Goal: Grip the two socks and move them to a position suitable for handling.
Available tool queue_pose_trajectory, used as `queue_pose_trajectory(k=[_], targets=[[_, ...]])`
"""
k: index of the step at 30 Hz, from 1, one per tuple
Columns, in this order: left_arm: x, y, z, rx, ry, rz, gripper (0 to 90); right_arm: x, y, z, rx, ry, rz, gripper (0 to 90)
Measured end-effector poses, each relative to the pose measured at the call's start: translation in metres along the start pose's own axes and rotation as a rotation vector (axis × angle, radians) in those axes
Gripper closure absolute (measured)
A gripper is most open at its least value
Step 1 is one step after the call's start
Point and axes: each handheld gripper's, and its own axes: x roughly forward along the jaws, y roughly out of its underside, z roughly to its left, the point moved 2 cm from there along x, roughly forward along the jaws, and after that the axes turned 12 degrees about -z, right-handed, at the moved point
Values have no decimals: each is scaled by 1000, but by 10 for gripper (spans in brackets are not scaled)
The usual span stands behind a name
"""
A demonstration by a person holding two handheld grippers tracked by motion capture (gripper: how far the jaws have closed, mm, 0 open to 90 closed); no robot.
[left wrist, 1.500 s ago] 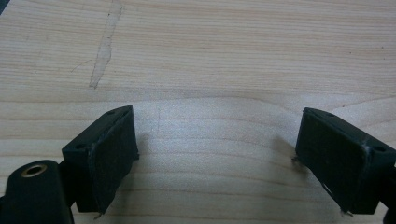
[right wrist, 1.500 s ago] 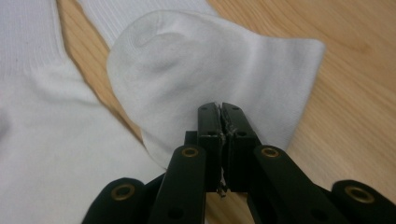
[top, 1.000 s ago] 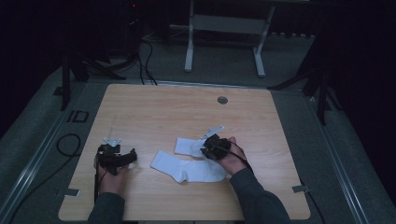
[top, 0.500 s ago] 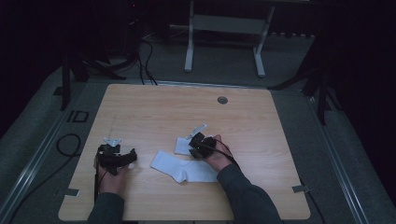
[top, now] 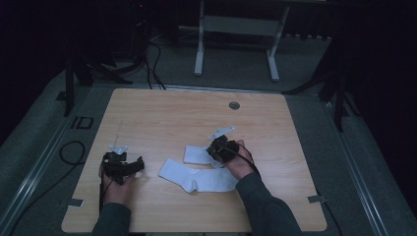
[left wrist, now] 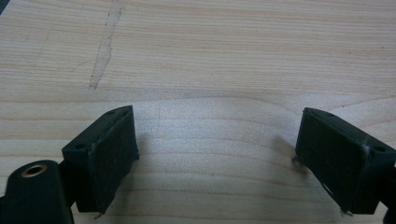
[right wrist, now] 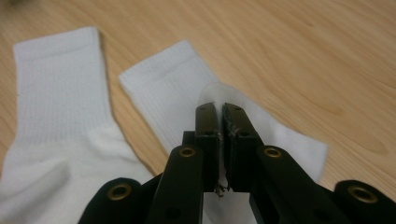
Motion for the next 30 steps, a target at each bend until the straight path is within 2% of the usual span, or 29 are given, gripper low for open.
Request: queue_pose_trajectory(k=[5, 6, 12, 13, 16, 19, 20, 23, 26, 30], targets=[[0, 0, 0, 0, 0, 0, 126, -20, 7, -21, 56, 41, -36, 857], [0, 0, 0, 0, 0, 0, 126, -20, 7, -21, 56, 41, -36, 857], [0, 0, 0, 0, 0, 0, 126, -45, 14, -41, 110, 59, -77, 858], [0, 0, 0, 0, 0, 0, 125, -52, 17, -48, 120, 75, -84, 857], [0, 0, 0, 1, 0, 1, 125, -59, 21, -55, 133, 88, -86, 857], [0, 0, 0, 2, 1, 2, 125, -65, 29, -66, 154, 108, -73, 854], [0, 0, 0, 2, 1, 1, 126, -66, 38, -71, 163, 120, -56, 852], [0, 0, 0, 2, 0, 2, 126, -66, 47, -75, 164, 133, -33, 851], [0, 0, 0, 2, 1, 2, 125, -67, 66, -83, 196, 144, -7, 848], [0, 0, 0, 2, 0, 2, 125, -68, 76, -88, 218, 153, 7, 846]])
